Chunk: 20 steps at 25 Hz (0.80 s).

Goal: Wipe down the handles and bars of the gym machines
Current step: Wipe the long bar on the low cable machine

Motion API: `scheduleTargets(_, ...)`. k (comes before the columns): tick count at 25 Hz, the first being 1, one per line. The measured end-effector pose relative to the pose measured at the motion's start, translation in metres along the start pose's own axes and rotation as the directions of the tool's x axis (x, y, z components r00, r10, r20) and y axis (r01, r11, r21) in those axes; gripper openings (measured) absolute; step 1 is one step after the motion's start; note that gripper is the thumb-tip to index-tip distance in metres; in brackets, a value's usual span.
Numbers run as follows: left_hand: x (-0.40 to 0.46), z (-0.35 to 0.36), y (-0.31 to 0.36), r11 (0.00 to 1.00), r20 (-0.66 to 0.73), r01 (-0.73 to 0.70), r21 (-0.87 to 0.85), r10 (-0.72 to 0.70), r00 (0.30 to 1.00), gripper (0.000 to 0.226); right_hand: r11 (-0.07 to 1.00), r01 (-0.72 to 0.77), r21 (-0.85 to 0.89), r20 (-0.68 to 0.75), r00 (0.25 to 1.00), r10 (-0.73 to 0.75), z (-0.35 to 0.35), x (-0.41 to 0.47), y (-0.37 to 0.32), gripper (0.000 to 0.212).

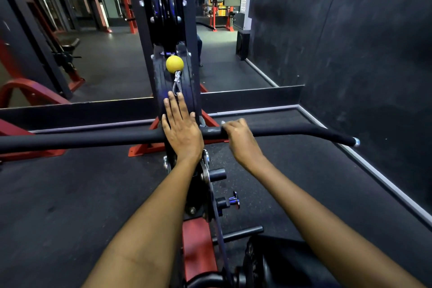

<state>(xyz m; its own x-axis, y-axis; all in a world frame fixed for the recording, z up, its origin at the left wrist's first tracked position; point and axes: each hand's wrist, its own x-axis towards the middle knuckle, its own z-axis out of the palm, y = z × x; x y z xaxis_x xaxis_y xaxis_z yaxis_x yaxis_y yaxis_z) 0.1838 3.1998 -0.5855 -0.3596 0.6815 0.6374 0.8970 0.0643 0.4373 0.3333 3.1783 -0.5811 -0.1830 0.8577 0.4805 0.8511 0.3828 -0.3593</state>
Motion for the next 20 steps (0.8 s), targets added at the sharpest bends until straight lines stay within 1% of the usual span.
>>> scheduleTargets(1, -0.001, -0.002, 0.0, 1.0, 0.006, 0.004, 0.006, -0.004, 1.0, 0.063, 1.0, -0.003, 0.022, -0.004, 1.0, 0.003, -0.006, 0.0, 0.003, 0.021)
scheduleTargets(2, -0.001, -0.005, 0.001, 1.0, 0.018, 0.009, 0.009, -0.009, 1.0, 0.063, 0.986, -0.138, 0.09, -0.022, 0.99, 0.141, -0.017, 0.001, 0.009, 0.023)
scheduleTargets(3, -0.002, -0.007, 0.0, 1.0, 0.044, 0.006, 0.019, -0.007, 0.999, 0.064, 0.926, -0.32, 0.202, -0.031, 0.943, 0.332, -0.031, -0.001, 0.018, 0.023)
scheduleTargets(4, -0.003, -0.012, -0.001, 0.999, 0.085, -0.016, 0.031, 0.013, 0.996, 0.066, 0.819, -0.479, 0.316, -0.013, 0.861, 0.509, -0.045, -0.006, 0.026, 0.02)
scheduleTargets(5, -0.001, -0.018, -0.002, 0.998, 0.14, -0.045, 0.038, 0.04, 0.989, 0.068, 0.709, -0.577, 0.405, 0.022, 0.781, 0.624, -0.06, -0.014, 0.03, 0.017)
scheduleTargets(6, 0.002, -0.023, -0.001, 0.998, 0.209, -0.059, 0.029, 0.052, 0.977, 0.071, 0.644, -0.616, 0.453, 0.039, 0.736, 0.676, -0.069, -0.021, 0.031, 0.015)
scheduleTargets(7, 0.006, -0.03, 0.001, 0.999, 0.279, -0.048, 0.015, 0.042, 0.959, 0.073, 0.619, -0.624, 0.478, 0.042, 0.72, 0.693, -0.077, -0.026, 0.029, 0.015)
scheduleTargets(8, 0.007, -0.04, 0.006, 1.0, 0.343, -0.017, 0.005, 0.014, 0.939, 0.074, 0.636, -0.62, 0.46, 0.023, 0.724, 0.689, -0.085, -0.032, 0.026, 0.013)
scheduleTargets(10, 0.003, -0.066, 0.024, 1.0, 0.405, 0.01, -0.004, -0.008, 0.914, 0.071, 0.702, -0.619, 0.353, -0.016, 0.746, 0.666, -0.102, -0.049, 0.02, 0.006)
scheduleTargets(11, 0.0, -0.08, 0.037, 0.999, 0.419, -0.019, -0.033, 0.031, 0.907, 0.065, 0.729, -0.627, 0.274, -0.038, 0.75, 0.66, -0.111, -0.057, 0.021, 0.009)
scheduleTargets(13, -0.011, -0.107, 0.062, 0.981, 0.411, -0.142, -0.133, 0.185, 0.893, 0.047, 0.791, -0.612, 0.027, -0.066, 0.788, 0.612, -0.132, -0.076, 0.019, 0.026)
scheduleTargets(14, -0.019, -0.117, 0.073, 0.963, 0.379, -0.201, -0.177, 0.256, 0.889, 0.039, 0.804, -0.59, -0.072, -0.077, 0.807, 0.586, -0.141, -0.083, 0.017, 0.032)
scheduleTargets(15, -0.026, -0.123, 0.083, 0.948, 0.345, -0.241, -0.208, 0.302, 0.889, 0.033, 0.81, -0.573, -0.126, -0.089, 0.82, 0.566, -0.15, -0.088, 0.016, 0.033)
scheduleTargets(17, -0.048, -0.127, 0.104, 0.929, 0.31, -0.286, -0.234, 0.351, 0.884, 0.029, 0.809, -0.568, -0.155, -0.129, 0.823, 0.553, -0.165, -0.1, 0.021, 0.03)
scheduleTargets(20, -0.085, -0.105, 0.13, 0.9, 0.29, -0.334, -0.281, 0.411, 0.864, 0.028, 0.813, -0.56, -0.159, -0.186, 0.826, 0.532, -0.17, -0.115, 0.051, 0.026)
